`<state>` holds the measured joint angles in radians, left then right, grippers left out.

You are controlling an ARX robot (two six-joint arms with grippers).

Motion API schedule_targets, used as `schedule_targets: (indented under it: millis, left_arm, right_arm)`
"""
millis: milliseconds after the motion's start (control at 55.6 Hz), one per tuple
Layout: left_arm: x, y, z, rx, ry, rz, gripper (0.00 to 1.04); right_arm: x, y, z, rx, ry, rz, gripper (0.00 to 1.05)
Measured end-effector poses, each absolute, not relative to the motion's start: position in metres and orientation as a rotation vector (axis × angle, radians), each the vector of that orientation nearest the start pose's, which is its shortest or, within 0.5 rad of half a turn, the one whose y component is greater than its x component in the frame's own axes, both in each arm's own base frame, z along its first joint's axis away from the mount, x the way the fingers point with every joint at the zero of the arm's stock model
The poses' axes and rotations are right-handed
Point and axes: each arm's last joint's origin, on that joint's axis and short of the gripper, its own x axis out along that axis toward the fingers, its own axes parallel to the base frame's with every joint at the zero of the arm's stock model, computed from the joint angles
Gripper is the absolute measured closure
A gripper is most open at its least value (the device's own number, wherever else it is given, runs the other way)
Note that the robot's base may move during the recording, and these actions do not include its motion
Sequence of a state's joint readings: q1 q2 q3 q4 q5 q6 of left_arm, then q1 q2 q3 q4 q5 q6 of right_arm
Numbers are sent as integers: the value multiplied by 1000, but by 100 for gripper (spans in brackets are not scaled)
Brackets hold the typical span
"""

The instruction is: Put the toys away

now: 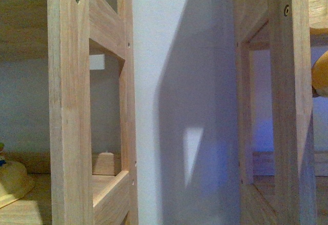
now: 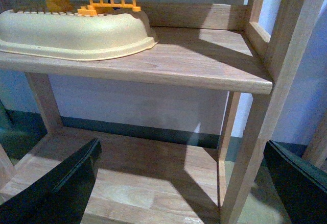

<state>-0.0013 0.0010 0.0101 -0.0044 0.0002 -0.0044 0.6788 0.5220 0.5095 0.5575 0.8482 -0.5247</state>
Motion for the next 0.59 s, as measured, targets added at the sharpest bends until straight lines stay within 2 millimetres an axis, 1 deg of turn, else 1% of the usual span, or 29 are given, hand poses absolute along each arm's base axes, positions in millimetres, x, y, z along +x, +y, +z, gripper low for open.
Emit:
schedule_targets:
  millis: [432, 594]
  left_arm:
    - [97, 0, 166, -4, -5, -2, 6]
    - [97, 0, 166, -4, -5, -2, 6]
  right_arm:
    - [105, 79, 395, -226, -441, -253, 98]
    - [103, 85, 431, -265, -551, -242, 98]
